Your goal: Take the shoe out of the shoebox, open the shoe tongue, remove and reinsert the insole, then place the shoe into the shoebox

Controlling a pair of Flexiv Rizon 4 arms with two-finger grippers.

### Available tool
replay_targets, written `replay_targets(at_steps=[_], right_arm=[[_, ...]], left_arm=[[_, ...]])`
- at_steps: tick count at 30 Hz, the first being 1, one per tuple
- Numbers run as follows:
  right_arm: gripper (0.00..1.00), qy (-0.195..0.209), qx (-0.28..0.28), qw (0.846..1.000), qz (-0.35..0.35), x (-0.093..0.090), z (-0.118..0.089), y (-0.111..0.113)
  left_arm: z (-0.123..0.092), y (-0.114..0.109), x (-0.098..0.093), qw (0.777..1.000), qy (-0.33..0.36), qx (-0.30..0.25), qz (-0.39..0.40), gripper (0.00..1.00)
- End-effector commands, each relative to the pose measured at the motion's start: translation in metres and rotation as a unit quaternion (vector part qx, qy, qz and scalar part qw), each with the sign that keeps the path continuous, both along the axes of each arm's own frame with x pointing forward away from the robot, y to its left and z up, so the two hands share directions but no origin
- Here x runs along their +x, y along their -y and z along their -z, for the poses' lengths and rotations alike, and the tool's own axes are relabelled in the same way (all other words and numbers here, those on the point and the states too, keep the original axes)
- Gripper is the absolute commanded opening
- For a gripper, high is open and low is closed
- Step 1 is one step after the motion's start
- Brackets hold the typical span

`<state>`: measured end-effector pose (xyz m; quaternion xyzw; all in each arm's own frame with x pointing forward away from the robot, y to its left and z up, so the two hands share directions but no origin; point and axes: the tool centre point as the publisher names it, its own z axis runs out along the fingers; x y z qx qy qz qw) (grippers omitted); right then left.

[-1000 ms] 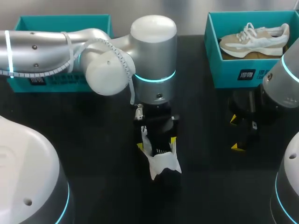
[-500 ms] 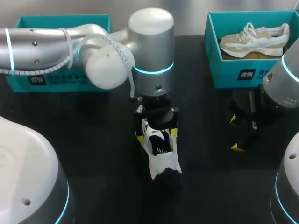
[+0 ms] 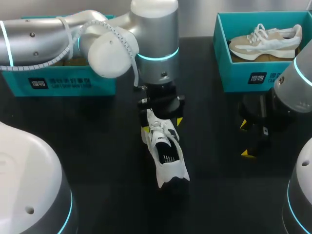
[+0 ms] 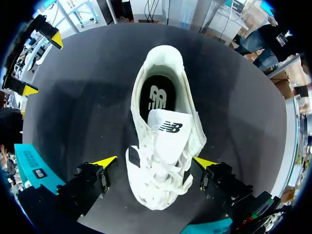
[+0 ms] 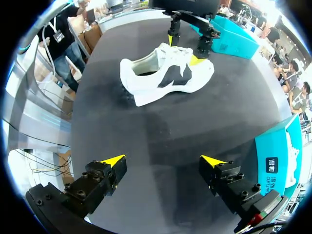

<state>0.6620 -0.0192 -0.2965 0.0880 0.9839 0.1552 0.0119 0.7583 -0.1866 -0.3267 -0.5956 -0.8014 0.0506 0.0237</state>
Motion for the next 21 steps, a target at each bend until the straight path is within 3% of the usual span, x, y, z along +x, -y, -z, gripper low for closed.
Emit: replay_targets(at_steps=[1,5,13,16,21], right_arm=[[1.00,0.001,-0.001,1.000,0.001,-0.001,0.001,0.000],[1.00,0.001,-0.001,1.000,0.001,-0.001,0.001,0.000],[1.00,0.001,-0.001,1.000,0.001,-0.001,0.001,0.000],[1.00,0.001,-0.001,1.000,0.001,-0.001,0.001,0.000],[1.00,0.001,-0.001,1.000,0.001,-0.001,0.001,0.000]], left_arm=[[-0.017,-0.012,0.004,1.000,0.012,-0.003,-0.005,0.77],[-0.028,-0.014,0.004,1.000,0.011,-0.013,-0.003,0.46],[-0.036,-0.013,-0.015,0.999,0.000,-0.029,0.017,0.15],[-0.033,-0.010,-0.022,0.999,-0.001,-0.030,0.026,0.12],[-0.027,-0.006,-0.027,0.999,-0.005,-0.028,0.036,0.15]])
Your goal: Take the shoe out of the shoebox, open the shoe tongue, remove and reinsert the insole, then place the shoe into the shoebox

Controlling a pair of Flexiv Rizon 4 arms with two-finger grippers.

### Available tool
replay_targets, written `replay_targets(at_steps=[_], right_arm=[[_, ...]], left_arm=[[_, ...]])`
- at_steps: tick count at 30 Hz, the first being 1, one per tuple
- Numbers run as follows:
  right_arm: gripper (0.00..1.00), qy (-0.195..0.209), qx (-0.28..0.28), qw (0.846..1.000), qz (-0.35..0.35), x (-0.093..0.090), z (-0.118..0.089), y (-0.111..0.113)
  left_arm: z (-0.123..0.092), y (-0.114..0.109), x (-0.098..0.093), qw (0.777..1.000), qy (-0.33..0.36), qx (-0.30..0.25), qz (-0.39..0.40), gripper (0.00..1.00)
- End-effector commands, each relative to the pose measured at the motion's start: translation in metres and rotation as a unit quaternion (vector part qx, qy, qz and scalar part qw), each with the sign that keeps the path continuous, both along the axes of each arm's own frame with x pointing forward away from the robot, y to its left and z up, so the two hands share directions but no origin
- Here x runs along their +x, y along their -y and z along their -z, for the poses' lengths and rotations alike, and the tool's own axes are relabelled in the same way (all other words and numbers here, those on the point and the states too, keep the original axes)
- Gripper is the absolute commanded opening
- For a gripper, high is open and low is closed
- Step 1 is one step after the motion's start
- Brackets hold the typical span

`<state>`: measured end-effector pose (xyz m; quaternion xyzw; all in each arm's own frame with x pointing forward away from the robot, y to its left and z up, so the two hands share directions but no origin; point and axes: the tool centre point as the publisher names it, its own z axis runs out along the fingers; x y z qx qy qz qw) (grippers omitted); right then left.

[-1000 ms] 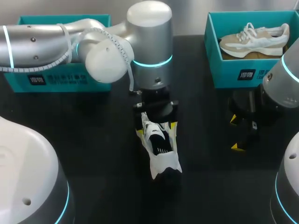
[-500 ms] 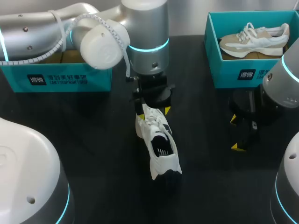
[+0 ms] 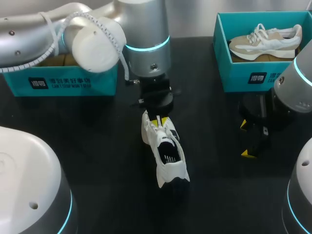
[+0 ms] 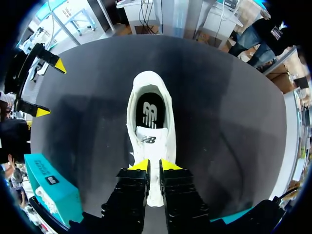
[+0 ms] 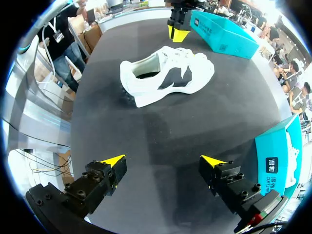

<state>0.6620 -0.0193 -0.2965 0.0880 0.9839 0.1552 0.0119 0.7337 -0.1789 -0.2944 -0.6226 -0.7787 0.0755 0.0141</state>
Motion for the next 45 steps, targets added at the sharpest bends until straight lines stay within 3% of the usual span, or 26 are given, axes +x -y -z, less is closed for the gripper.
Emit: replay_targets(at_steps=[1,4,10,21,31,40,45], right_arm=[[1.00,0.001,-0.001,1.000,0.001,-0.001,0.001,0.000],[1.00,0.001,-0.001,1.000,0.001,-0.001,0.001,0.000],[1.00,0.001,-0.001,1.000,0.001,-0.001,0.001,0.000],[1.00,0.001,-0.001,1.000,0.001,-0.001,0.001,0.000],[1.00,0.001,-0.001,1.000,0.001,-0.001,0.001,0.000],[1.00,0.001,-0.001,1.000,0.001,-0.001,0.001,0.000],[1.00,0.001,-0.001,1.000,0.001,-0.001,0.001,0.000]], left_arm=[[0.006,0.002,-0.003,1.000,0.001,-0.001,0.003,0.15],[0.008,0.003,-0.005,1.000,-0.003,-0.002,0.006,0.15],[0.020,0.006,-0.012,1.000,-0.013,-0.002,0.010,0.24],[0.054,0.016,-0.026,1.000,-0.022,0.004,0.015,0.20],[0.013,0.005,-0.016,1.000,0.004,-0.025,0.005,0.21],[0.053,0.021,-0.024,1.000,-0.020,0.002,0.014,0.21],[0.050,0.017,-0.025,1.000,-0.021,-0.001,0.011,0.21]])
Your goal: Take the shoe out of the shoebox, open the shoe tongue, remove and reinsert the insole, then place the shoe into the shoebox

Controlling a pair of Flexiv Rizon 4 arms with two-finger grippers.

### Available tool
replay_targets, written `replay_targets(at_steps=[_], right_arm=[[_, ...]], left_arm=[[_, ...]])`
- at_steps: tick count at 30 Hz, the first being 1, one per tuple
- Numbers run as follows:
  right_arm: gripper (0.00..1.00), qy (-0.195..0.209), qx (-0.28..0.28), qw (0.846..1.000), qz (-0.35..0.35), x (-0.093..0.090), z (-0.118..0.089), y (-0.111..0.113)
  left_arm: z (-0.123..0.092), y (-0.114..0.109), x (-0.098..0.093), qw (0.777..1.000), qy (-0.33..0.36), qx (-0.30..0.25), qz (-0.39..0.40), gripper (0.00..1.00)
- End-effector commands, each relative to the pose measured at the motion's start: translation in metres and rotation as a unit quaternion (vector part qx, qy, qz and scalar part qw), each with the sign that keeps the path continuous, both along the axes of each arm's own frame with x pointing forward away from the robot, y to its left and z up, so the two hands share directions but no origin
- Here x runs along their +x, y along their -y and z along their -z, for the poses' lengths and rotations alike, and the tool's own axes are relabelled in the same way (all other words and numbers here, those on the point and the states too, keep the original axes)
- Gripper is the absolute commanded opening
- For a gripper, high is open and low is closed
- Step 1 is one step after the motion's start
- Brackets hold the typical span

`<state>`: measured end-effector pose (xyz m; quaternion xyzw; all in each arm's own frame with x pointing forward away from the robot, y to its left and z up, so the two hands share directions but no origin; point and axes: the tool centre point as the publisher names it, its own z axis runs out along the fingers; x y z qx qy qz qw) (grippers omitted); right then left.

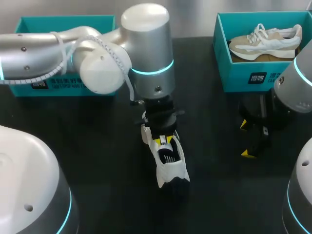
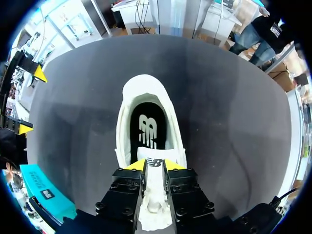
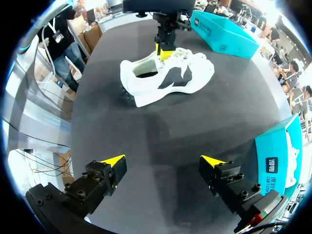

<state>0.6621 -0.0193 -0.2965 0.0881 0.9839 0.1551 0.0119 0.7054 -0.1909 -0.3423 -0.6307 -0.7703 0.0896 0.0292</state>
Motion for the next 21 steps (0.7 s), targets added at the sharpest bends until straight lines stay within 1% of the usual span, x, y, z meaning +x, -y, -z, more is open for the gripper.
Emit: replay_targets(at_steps=[1,5,7,11,13,15,16,17,18,19,21], right_arm=[[1.00,0.001,-0.001,1.000,0.001,-0.001,0.001,-0.001],[1.00,0.001,-0.001,1.000,0.001,-0.001,0.001,-0.001],[1.00,0.001,-0.001,1.000,0.001,-0.001,0.001,-0.001],[1.00,0.001,-0.001,1.000,0.001,-0.001,0.001,-0.001],[1.00,0.001,-0.001,1.000,0.001,-0.001,0.001,-0.001],[1.00,0.001,-0.001,1.000,0.001,-0.001,0.001,-0.001],[1.00,0.001,-0.001,1.000,0.001,-0.001,0.001,-0.001],[1.00,0.001,-0.001,1.000,0.001,-0.001,0.001,-0.001],[1.00,0.001,-0.001,1.000,0.001,-0.001,0.001,-0.001],[1.00,0.001,-0.001,1.000,0.001,-0.001,0.001,-0.001],[1.00,0.001,-0.001,1.000,0.001,-0.001,0.001,-0.001]], left_arm=[[-0.003,0.003,0.003,1.000,0.002,-0.002,-0.003,0.22],[-0.024,-0.004,0.002,1.000,0.015,-0.015,-0.013,0.23],[-0.037,-0.007,0.000,0.999,0.019,-0.020,-0.018,0.27],[-0.057,-0.013,-0.003,0.999,0.021,-0.024,-0.032,0.32],[-0.064,-0.015,-0.004,0.998,0.020,-0.021,-0.047,0.42],[-0.069,-0.018,-0.004,0.998,0.011,-0.017,-0.067,0.47],[-0.072,-0.020,-0.004,0.997,0.005,-0.015,-0.079,0.54],[-0.075,-0.022,-0.004,0.996,-0.001,-0.015,-0.092,0.78],[-0.077,-0.024,-0.005,0.995,-0.004,-0.016,-0.103,0.97],[-0.080,-0.026,-0.006,0.992,-0.005,-0.015,-0.123,1.00],[-0.084,-0.030,-0.007,0.985,-0.028,-0.019,-0.168,1.00]])
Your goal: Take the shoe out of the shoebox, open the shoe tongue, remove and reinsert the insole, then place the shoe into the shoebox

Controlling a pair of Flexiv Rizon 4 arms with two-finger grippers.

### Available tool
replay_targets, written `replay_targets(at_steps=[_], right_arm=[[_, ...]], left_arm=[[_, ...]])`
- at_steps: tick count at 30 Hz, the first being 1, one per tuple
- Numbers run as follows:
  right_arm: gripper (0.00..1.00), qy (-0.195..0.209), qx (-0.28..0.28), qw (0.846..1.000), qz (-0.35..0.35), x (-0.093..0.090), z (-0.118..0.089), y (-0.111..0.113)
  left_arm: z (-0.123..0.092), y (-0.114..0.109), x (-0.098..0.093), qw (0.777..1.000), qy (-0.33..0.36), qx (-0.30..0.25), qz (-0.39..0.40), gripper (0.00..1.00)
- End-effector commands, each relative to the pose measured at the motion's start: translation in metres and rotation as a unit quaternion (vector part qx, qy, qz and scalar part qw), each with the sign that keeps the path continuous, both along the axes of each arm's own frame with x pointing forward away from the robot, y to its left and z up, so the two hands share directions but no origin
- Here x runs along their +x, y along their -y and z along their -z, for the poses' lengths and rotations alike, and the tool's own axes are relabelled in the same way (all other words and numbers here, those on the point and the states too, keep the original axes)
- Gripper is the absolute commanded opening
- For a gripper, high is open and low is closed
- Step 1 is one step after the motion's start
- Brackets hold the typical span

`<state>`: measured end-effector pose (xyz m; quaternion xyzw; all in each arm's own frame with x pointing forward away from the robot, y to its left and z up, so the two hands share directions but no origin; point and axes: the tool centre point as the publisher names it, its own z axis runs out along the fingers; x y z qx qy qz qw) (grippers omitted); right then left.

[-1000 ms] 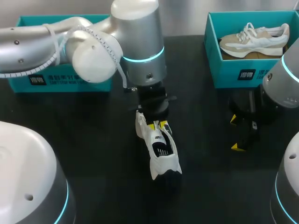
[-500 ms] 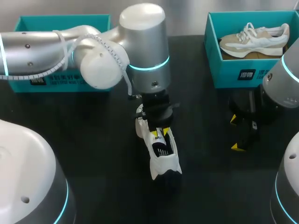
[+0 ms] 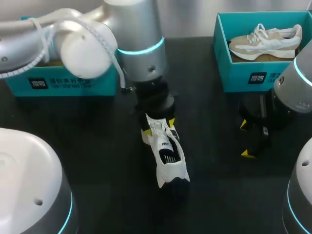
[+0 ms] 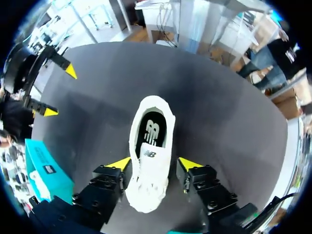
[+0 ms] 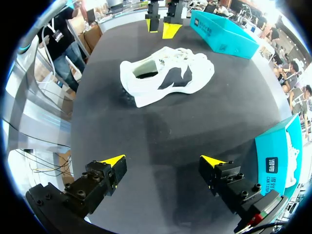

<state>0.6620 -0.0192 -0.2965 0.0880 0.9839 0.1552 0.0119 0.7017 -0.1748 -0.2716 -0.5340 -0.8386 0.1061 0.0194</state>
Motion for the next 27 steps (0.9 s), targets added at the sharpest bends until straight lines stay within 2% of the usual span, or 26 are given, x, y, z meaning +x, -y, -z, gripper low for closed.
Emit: replay_targets(at_steps=[1,17,20,23,24,26,27], right_arm=[[1.00,0.001,-0.001,1.000,0.001,-0.001,0.001,0.000],[1.00,0.001,-0.001,1.000,0.001,-0.001,0.001,0.000],[1.00,0.001,-0.001,1.000,0.001,-0.001,0.001,0.000],[1.00,0.001,-0.001,1.000,0.001,-0.001,0.001,0.000],[1.00,0.001,-0.001,1.000,0.001,-0.001,0.001,0.000],[1.00,0.001,-0.001,1.000,0.001,-0.001,0.001,0.000],[1.00,0.001,-0.001,1.000,0.001,-0.001,0.001,0.000]], left_arm=[[-0.016,-0.015,-0.004,0.997,-0.024,-0.012,-0.070,1.00],[-0.019,-0.016,-0.006,0.997,-0.027,-0.012,-0.078,1.00],[-0.016,-0.013,-0.016,0.989,-0.048,-0.006,-0.142,1.00],[-0.013,-0.013,-0.027,0.975,-0.036,0.003,-0.218,1.00],[-0.014,-0.014,-0.031,0.963,-0.041,0.007,-0.266,1.00],[-0.018,-0.013,-0.037,0.938,0.025,0.019,-0.345,1.00],[-0.018,-0.013,-0.037,0.938,0.025,0.019,-0.345,1.00]])
